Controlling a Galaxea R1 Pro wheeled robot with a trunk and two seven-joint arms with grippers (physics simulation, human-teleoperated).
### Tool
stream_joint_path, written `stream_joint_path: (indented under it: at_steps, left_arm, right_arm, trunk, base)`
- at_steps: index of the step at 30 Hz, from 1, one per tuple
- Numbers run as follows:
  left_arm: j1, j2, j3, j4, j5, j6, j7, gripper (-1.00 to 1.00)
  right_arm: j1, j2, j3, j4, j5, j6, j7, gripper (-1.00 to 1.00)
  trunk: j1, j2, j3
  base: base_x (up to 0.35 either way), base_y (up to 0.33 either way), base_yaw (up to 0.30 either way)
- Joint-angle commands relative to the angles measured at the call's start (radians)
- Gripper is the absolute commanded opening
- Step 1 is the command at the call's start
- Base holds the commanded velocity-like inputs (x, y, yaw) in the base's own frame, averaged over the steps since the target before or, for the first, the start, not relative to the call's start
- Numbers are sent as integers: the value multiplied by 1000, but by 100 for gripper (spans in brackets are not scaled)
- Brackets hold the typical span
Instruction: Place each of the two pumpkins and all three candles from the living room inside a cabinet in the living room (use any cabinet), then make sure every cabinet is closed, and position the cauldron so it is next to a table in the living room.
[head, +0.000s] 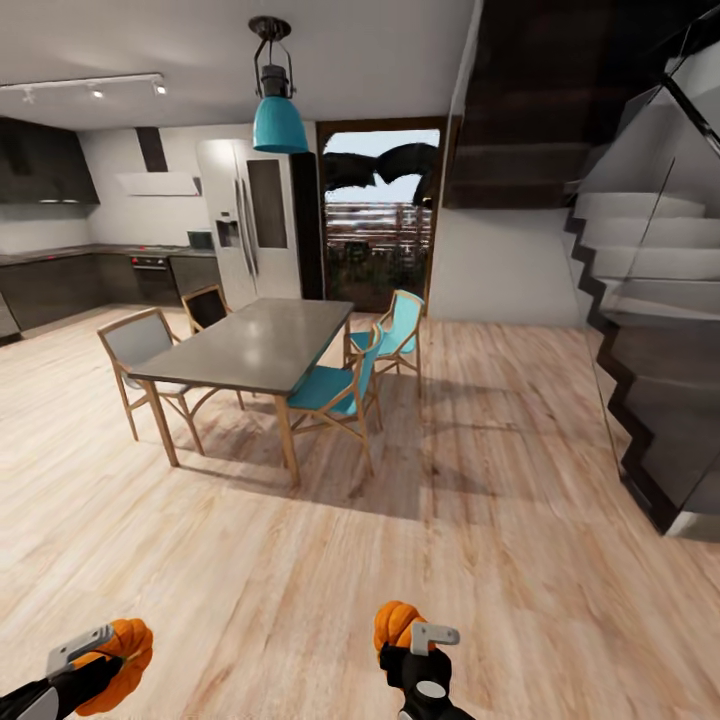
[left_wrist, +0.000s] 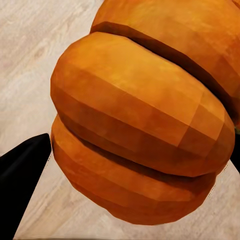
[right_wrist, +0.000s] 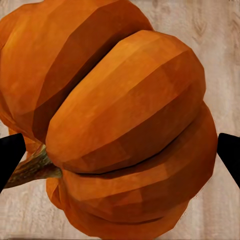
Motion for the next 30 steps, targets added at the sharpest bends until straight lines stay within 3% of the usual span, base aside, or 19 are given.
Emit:
stream_joint_path:
  at_steps: [1,19,30]
  left_arm:
    - [-1,1,-1,-1,6,4,-2,-100]
    - [-1,1,-1,0,7,3,-2,-100]
    - [-1,1,-1,0,7,3,-2,-100]
  right_arm:
    - [-2,-1,8,-1,-8,-4,-7,-100]
    - [-2,1,8,11,-8,-5,-7,-100]
    - [-2,1,8,11,-8,-5,-7,-100]
  trunk:
    - [0,-1,-1]
    - [0,-1,-1]
    - [0,-1,-1]
  base:
    - [0,0,282]
    - [0,9,282]
    - [0,248,282]
